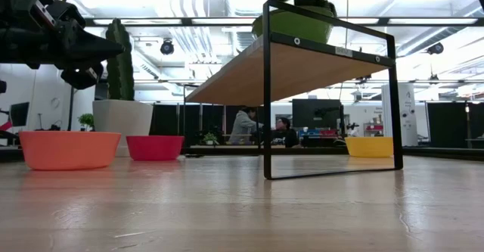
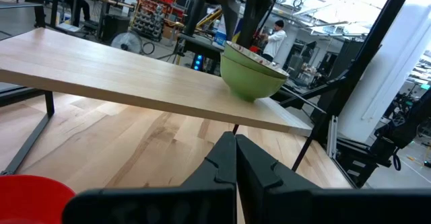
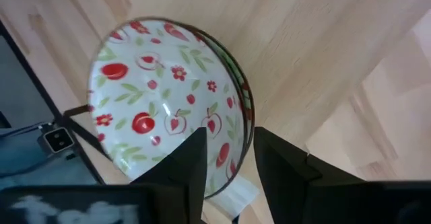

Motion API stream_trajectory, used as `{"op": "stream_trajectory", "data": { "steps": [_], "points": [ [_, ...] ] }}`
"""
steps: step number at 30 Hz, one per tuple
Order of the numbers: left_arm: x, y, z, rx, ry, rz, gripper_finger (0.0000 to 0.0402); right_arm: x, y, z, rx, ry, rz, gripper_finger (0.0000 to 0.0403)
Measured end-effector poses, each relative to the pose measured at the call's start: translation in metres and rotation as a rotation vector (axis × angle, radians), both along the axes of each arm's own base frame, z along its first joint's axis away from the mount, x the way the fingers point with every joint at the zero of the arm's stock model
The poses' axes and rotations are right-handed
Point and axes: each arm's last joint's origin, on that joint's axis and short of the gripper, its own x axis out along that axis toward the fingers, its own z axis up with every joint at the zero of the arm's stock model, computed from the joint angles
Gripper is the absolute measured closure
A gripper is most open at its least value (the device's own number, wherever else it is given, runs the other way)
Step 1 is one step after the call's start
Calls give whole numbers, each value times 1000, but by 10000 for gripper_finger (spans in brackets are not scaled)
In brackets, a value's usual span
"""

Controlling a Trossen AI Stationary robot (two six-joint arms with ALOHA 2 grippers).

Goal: Pick & Place Mini bowls
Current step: Stack the white patterned bowl on the white patterned bowl on the shelf

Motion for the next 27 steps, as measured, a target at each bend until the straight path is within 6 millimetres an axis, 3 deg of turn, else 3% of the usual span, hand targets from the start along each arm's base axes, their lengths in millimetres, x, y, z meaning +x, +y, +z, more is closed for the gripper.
{"op": "stream_trajectory", "data": {
  "steps": [9, 16, 24, 27],
  "points": [
    [0, 0, 2, -31, -31, 4, 402, -6, 1, 40, -42, -122, -55, 284],
    [-2, 0, 25, -625, -322, -47, 402, -5, 6, 66, -67, -278, -65, 283],
    [-5, 7, 29, -923, -499, 123, 402, 4, 11, 82, -89, -436, -72, 291],
    [-6, 7, 32, -1035, -550, 105, 402, 5, 13, 83, -90, -449, -68, 294]
  ]
}}
